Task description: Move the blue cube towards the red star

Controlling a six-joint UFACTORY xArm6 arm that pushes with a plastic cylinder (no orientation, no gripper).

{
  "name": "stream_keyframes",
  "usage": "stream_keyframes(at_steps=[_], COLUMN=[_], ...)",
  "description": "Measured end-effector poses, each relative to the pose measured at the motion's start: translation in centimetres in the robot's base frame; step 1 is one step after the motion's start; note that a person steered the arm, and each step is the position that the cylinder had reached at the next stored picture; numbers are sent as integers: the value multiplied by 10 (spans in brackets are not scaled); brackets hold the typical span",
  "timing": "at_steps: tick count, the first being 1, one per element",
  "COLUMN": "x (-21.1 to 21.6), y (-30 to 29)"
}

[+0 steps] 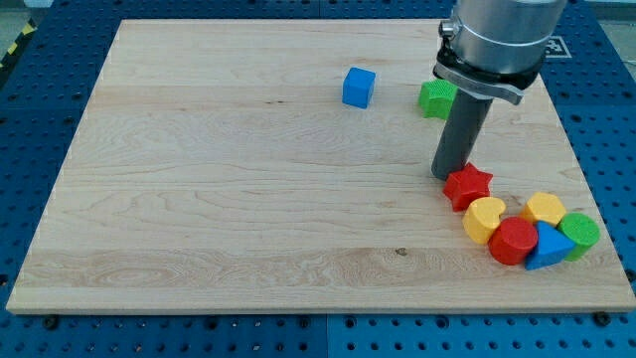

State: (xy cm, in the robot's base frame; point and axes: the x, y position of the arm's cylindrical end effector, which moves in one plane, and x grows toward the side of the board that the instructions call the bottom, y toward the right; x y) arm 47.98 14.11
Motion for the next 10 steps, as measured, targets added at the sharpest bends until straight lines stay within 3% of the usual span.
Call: stream_keyframes(at_steps=[4,5,7,8,10], x=[11,-19,-107,-149,-170], y=[38,-10,-170,-196,-113])
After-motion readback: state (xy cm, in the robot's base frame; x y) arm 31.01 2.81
